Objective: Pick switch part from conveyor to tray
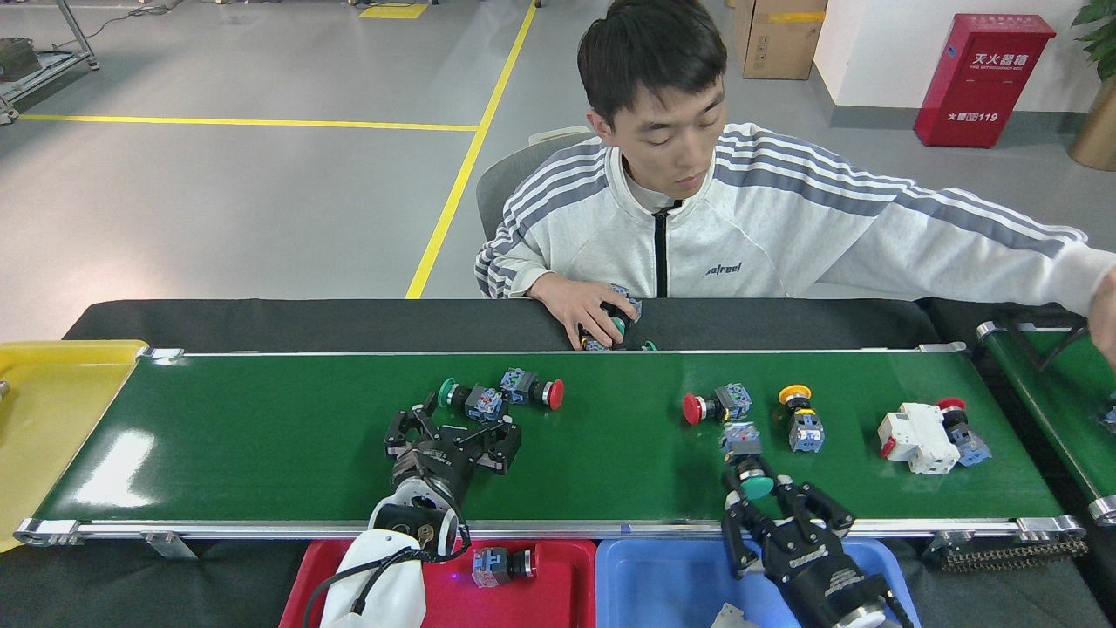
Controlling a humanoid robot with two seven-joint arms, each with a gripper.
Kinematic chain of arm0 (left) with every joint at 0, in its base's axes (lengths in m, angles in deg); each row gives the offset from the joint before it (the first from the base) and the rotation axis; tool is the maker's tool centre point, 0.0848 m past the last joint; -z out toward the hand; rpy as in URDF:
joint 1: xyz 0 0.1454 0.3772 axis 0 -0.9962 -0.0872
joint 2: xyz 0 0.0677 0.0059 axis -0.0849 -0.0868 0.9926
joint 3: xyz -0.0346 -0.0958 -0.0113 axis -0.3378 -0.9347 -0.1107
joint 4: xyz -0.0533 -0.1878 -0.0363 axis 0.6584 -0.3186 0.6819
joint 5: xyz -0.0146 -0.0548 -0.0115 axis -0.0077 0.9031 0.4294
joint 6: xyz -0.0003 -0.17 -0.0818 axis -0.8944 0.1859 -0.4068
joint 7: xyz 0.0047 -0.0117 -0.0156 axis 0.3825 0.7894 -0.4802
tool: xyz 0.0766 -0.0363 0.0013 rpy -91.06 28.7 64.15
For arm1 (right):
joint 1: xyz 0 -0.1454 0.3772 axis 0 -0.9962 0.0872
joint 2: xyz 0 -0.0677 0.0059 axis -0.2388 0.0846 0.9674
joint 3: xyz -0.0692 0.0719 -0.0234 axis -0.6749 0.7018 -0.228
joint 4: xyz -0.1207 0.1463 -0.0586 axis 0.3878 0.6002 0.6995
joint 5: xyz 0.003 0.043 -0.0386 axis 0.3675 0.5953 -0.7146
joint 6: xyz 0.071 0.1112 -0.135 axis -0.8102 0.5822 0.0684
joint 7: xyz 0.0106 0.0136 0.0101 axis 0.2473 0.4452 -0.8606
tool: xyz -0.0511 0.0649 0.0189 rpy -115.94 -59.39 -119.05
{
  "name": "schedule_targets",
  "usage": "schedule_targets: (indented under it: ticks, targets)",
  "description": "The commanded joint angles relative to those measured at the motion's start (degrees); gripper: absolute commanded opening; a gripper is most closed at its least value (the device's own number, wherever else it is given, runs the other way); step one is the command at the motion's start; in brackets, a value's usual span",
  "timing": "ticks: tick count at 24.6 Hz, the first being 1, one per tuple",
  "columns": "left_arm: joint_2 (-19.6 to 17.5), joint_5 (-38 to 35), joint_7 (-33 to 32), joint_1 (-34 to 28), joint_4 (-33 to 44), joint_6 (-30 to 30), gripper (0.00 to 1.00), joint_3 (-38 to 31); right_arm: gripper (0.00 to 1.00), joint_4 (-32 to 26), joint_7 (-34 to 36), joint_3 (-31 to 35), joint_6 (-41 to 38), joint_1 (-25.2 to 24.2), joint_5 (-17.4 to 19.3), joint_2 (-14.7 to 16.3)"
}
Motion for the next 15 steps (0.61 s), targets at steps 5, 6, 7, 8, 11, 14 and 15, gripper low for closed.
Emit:
schedule_targets:
  ticks: [5, 6, 7, 8, 11, 14, 15]
  targets:
    - [-0.44, 0.08, 1.7, 5.74, -6.86, -0.28, 1.0, -3.52, 0.32, -1.31, -0.31, -11.82, -5.16, -0.06, -2.95, 0.68]
    - [-0.44, 0.08, 2.05, 6.44, -7.74, 0.08, 1.0, -3.96, 0.73, -1.22, -0.31, -13.58, -4.99, 0.02, -3.91, 0.24]
    - [-0.44, 0.08, 2.05, 6.62, -8.0, 0.16, 1.0, -4.48, 1.0, -1.31, -0.31, -14.72, -5.16, 0.02, -4.27, -0.03]
    - [-0.44, 0.08, 2.05, 6.71, -8.0, 0.25, 0.98, -4.92, 1.0, -1.31, -0.31, -15.33, -5.52, 0.02, -4.18, 0.15]
    - [-0.52, 0.08, 2.93, 5.91, -8.09, 0.34, 0.7, -5.27, 1.0, -1.57, -0.31, -15.33, -5.78, 0.02, -4.18, 0.33]
    - [-0.61, 0.17, 6.0, 4.42, -8.0, -0.1, 0.4, -5.27, 1.0, -2.27, -0.22, -14.54, -5.16, -0.06, -3.74, -0.11]
    - [-0.61, 0.25, 6.62, 3.89, -7.91, -0.28, 0.28, -5.27, 1.0, -3.15, -0.22, -12.61, -4.81, -0.24, -3.21, -0.2]
